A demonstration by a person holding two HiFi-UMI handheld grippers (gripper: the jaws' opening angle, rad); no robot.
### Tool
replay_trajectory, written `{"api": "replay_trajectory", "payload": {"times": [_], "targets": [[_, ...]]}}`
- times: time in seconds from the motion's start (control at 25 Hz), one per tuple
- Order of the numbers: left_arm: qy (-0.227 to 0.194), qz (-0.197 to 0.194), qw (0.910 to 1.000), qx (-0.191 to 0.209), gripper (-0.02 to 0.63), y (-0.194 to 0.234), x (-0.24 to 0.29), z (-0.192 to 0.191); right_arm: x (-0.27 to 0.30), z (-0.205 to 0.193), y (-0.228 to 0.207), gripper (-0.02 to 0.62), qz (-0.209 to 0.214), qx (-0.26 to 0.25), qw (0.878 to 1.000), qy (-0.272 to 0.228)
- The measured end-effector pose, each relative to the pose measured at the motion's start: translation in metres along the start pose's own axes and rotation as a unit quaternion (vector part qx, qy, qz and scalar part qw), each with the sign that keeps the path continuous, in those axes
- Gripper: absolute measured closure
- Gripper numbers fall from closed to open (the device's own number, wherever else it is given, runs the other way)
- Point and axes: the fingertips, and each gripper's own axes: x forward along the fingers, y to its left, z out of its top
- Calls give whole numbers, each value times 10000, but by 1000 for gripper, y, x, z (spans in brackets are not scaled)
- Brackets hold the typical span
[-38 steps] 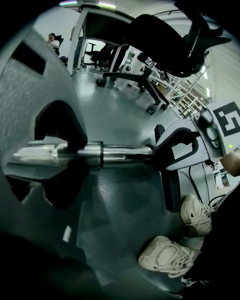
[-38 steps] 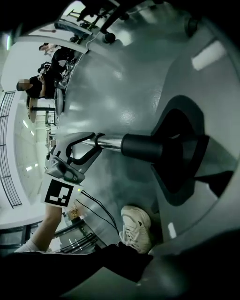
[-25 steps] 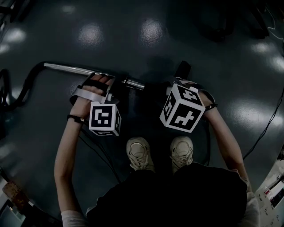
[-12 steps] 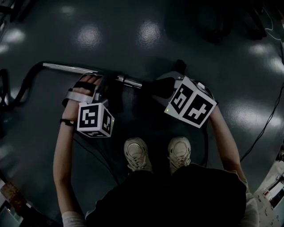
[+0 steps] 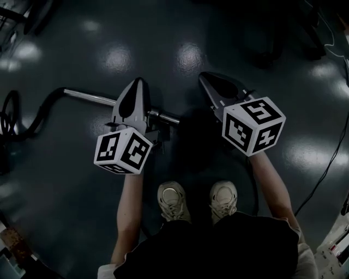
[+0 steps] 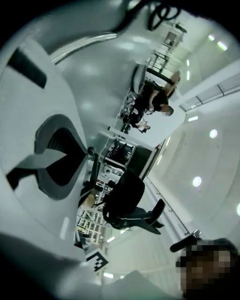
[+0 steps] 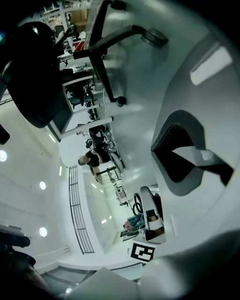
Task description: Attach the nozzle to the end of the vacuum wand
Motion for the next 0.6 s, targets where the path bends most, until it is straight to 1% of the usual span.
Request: {"api": "replay_trajectory", "payload": {"times": [0.04, 0.08, 0.2, 0.28, 0.36, 0.44, 0.6], "targets": [[-28, -8, 9998, -208, 601, -4, 2, -4, 0, 2, -1, 588, -82, -44, 9999, -62], [18, -50, 9997, -232, 601, -10, 3, -10, 0, 3, -2, 588, -151, -102, 9998, -111], [252, -187, 9995, 104, 603, -22, 5, -24, -1, 0, -2, 588, -254, -292, 9991, -177], [314, -260, 9991, 68, 603, -23, 6, -29, 0, -4, -3, 588, -272, -365, 9988, -167], [284, -216, 9993, -112, 603, -17, 7, -32, 4, -10, -5, 588, -255, -310, 9991, -152], [233, -84, 9995, -186, 603, -9, 10, -37, 8, -15, -9, 588, -245, -267, 9992, -157], [146, 50, 9999, -76, 603, 3, 15, -39, 17, -18, -20, 588, -326, -272, 9987, -275]]}}
